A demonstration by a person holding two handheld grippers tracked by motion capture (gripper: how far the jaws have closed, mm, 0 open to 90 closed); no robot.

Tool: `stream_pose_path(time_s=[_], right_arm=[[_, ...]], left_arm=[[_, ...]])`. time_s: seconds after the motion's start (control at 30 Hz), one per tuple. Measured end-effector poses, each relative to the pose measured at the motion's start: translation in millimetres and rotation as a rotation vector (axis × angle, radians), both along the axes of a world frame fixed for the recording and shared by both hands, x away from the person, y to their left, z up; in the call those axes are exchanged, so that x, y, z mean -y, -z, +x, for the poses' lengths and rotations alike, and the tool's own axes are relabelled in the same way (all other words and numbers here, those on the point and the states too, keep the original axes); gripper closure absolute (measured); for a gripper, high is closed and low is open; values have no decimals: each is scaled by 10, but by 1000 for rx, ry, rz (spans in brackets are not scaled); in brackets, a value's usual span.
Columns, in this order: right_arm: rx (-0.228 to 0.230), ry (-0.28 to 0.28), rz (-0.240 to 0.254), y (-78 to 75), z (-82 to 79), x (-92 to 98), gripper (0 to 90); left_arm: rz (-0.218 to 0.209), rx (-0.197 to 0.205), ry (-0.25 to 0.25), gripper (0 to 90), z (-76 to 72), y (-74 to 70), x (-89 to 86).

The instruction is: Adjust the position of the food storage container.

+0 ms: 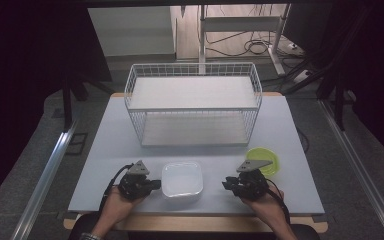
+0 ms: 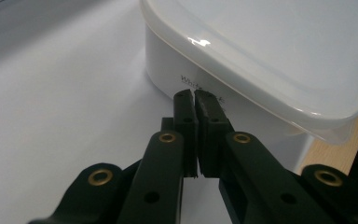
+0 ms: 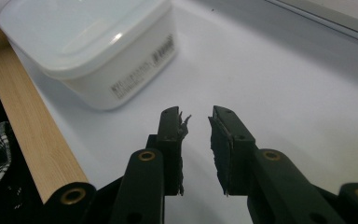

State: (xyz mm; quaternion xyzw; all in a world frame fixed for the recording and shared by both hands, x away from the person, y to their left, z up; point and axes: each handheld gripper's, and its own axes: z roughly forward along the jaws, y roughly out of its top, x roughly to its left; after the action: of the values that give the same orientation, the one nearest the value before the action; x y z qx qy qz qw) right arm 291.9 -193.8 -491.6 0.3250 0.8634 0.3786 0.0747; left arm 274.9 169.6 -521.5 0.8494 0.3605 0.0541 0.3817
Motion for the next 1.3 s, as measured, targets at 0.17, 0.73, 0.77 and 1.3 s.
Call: stream_pose_path(time_s=[0.17,0.73,0.77,1.3], right_arm=[[4,-6,3,15,1,-16,715],[43,14,-4,-14,-16,70,554],[43,14,-4,-14,-16,70,554],[56,4,40,46,-26,109,216]], left_arm=[[-5,9,18,878,57,4,131],[-21,36,11,627,145,-32,215],[-15,42,8,589,132,-36,205],[28,126,-51,78,-47,-70,58]])
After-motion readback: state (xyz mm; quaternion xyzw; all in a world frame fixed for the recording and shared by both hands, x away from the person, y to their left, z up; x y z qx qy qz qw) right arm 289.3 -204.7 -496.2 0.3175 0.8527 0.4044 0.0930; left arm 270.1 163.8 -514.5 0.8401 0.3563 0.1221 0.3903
